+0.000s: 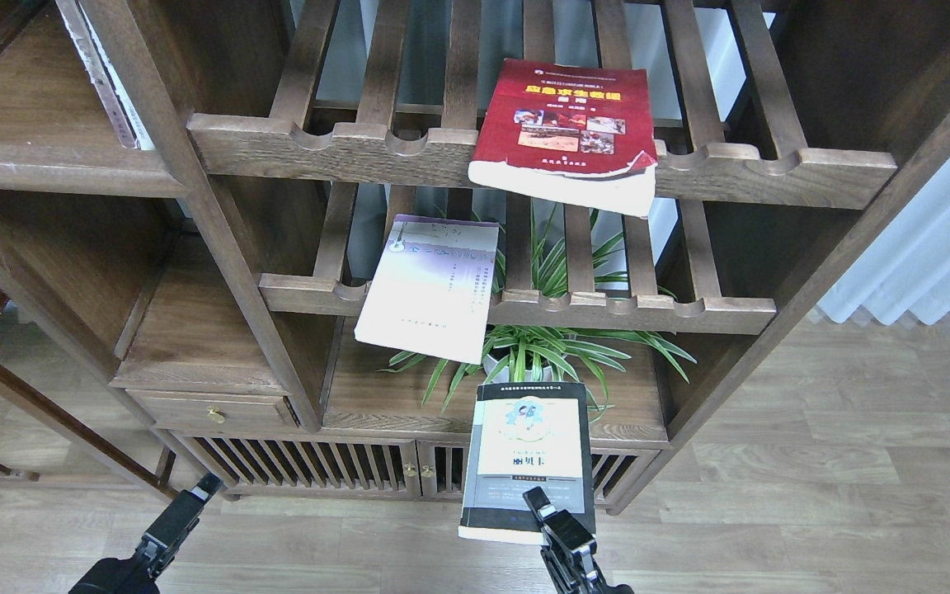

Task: Organize books on shelf
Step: 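Lower the green book and bring the left gripper to grasp it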

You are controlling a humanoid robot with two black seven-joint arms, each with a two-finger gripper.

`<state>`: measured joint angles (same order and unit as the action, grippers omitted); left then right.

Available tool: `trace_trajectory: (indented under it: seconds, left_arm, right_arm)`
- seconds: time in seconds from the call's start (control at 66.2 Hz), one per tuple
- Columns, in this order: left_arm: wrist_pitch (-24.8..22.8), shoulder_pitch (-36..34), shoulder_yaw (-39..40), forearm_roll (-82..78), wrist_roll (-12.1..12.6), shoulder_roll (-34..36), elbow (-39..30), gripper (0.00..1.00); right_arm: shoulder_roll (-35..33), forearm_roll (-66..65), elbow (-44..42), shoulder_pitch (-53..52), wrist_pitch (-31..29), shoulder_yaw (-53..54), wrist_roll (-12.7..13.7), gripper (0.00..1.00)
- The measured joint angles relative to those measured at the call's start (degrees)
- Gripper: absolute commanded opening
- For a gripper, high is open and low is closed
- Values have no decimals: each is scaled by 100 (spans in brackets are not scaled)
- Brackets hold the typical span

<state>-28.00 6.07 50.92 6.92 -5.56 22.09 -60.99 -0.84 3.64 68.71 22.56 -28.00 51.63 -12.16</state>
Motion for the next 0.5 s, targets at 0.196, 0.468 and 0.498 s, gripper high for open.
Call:
trace_trajectory:
  seconds: [0.196, 0.468, 0.498]
  left_arm:
    - [3, -597, -225, 501, 104, -552, 1283, 100]
    - [2, -719, -265, 624, 123, -677, 1518, 100]
    - [1, -719, -266, 625, 123, -680, 1519, 100]
  right_arm:
    - [65, 498, -1630, -721, 0, -3, 675, 20]
    - [86, 598, -1952, -861, 0, -8, 810, 20]
    - [86, 599, -1955, -860, 0, -10, 810, 20]
